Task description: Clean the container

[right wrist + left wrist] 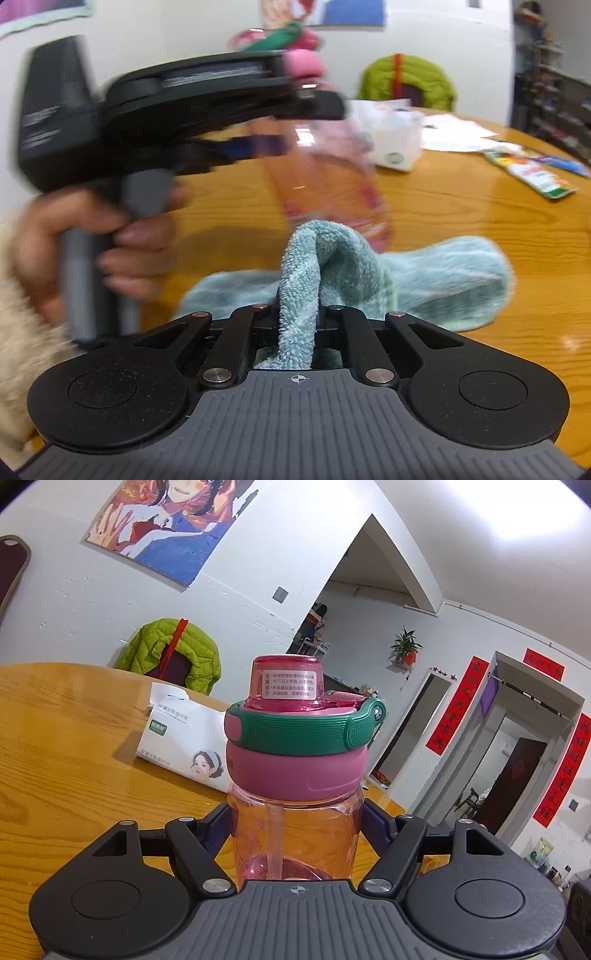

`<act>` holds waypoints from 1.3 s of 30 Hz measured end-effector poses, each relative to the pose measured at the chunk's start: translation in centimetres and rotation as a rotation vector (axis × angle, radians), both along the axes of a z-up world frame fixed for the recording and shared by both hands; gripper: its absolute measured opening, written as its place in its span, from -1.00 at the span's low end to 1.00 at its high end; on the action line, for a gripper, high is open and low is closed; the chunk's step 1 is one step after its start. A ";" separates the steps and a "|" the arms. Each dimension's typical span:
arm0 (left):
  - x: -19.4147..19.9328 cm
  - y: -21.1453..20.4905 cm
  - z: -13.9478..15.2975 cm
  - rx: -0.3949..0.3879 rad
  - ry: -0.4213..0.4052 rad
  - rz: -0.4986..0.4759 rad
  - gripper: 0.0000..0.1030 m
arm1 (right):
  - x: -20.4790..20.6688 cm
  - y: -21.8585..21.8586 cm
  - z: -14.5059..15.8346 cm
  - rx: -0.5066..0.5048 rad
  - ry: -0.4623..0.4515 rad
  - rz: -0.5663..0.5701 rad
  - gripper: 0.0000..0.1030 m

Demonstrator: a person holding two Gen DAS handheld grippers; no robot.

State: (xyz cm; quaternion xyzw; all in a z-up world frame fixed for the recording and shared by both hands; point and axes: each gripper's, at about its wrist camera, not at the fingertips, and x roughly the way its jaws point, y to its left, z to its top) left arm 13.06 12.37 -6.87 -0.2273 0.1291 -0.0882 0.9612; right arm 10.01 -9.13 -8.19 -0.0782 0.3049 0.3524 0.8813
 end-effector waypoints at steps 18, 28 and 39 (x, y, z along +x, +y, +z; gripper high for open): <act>-0.9 -5.9 1.1 0.375 -0.011 -0.044 0.40 | 6.2 -4.8 0.2 -0.157 -0.047 -0.365 -0.66; -1.6 -7.1 1.8 0.450 0.056 0.026 0.39 | 3.7 -8.6 1.1 0.138 0.102 -0.352 0.08; -3.1 -7.7 2.5 0.492 0.139 0.118 0.40 | -0.2 -10.5 1.9 0.295 0.059 -0.302 0.37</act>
